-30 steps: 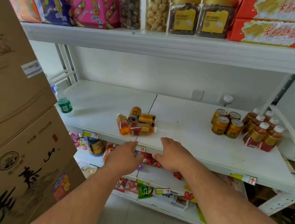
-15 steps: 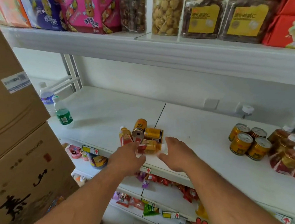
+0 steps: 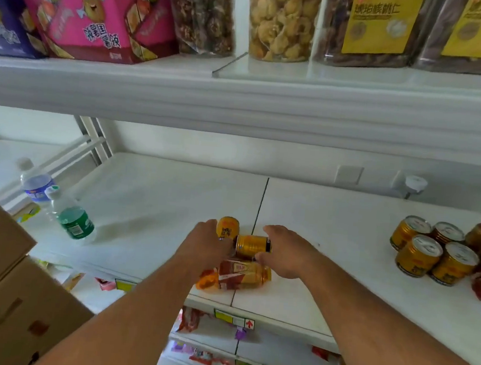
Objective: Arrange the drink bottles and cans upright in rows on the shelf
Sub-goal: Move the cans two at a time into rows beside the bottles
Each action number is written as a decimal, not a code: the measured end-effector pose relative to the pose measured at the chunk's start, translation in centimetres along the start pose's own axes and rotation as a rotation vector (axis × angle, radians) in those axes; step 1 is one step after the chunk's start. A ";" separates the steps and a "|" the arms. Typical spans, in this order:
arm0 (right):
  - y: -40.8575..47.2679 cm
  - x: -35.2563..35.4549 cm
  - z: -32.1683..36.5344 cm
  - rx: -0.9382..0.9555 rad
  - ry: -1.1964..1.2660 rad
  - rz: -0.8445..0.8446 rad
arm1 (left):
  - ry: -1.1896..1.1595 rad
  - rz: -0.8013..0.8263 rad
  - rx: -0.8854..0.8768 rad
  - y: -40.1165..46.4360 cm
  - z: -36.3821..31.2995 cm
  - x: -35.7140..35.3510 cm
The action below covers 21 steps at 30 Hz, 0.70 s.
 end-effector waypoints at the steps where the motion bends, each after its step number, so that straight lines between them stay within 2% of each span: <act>1: 0.8 0.0 0.1 -0.006 -0.006 0.004 | 0.000 0.009 0.009 1.4 0.3 0.0; 5: 3.4 -0.5 0.5 -0.028 -0.028 0.030 | -0.036 0.069 0.038 5.7 1.0 0.0; 11: 6.5 -1.0 0.5 -0.059 -0.048 0.100 | 0.065 0.182 0.067 9.5 1.2 -1.0; 21: 10.1 -2.0 0.2 -0.099 -0.083 0.252 | 0.075 0.312 0.162 13.0 1.8 -2.4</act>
Point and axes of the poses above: each hand's wrist, its own y-axis towards the middle knuckle, its own x-axis out of the back of the hand, z = x × y, the point moved 4 cm from there along y, towards the middle knuckle, and after that the axes turned 2 degrees about -x, right-handed, at the moved point
